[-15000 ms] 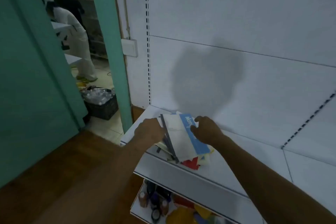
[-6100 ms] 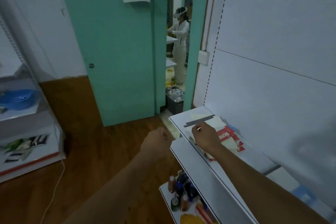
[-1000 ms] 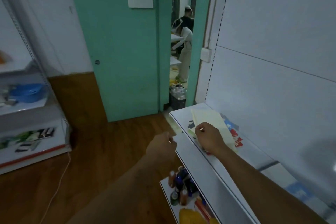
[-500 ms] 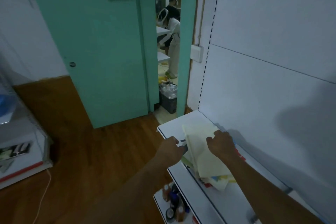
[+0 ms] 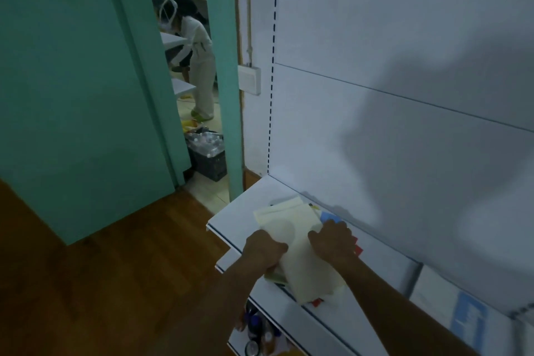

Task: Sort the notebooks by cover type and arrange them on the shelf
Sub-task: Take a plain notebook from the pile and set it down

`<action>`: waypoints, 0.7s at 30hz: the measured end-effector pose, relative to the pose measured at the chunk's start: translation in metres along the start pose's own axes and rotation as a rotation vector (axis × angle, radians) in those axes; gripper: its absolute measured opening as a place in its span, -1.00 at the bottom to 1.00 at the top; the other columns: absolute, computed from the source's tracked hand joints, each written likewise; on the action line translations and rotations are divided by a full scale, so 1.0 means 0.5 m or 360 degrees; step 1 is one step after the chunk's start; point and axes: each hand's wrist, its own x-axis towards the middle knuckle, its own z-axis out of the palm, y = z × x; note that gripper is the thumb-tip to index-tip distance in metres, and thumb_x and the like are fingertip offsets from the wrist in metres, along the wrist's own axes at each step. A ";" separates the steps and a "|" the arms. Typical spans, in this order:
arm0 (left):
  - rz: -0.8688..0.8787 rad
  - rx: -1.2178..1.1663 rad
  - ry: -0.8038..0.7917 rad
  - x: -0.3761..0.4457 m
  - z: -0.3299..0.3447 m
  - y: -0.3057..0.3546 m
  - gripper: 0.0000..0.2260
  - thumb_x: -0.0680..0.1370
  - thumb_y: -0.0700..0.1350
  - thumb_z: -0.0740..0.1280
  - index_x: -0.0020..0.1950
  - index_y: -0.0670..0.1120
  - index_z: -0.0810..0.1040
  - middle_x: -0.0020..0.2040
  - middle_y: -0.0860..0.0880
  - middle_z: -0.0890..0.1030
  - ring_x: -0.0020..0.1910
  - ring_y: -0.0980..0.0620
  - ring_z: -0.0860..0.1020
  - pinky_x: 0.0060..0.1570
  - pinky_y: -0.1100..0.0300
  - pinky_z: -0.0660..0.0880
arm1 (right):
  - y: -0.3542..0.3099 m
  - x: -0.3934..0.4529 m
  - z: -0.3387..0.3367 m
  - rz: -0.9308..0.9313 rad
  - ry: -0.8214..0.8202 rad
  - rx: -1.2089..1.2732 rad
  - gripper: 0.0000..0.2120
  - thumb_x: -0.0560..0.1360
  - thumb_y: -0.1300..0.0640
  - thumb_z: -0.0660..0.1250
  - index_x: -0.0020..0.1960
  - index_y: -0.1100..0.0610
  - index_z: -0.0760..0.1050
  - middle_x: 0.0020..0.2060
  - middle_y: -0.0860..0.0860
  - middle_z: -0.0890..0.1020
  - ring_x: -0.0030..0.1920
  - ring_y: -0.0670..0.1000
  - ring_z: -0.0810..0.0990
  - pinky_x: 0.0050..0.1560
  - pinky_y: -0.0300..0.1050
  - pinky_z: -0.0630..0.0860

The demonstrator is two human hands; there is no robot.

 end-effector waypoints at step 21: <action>0.0908 -0.0268 -0.0366 -0.125 0.089 0.106 -0.79 0.67 -0.03 0.06 0.08 -0.16 0.33 -0.04 -0.15 0.49 -0.03 -0.13 0.52 -0.11 0.13 0.39 | 0.157 -0.186 -0.077 0.0703 0.0469 0.1147 -0.46 0.59 -0.13 0.13 0.43 0.17 0.25 0.31 0.14 0.44 0.23 0.15 0.46 0.10 -0.09 0.35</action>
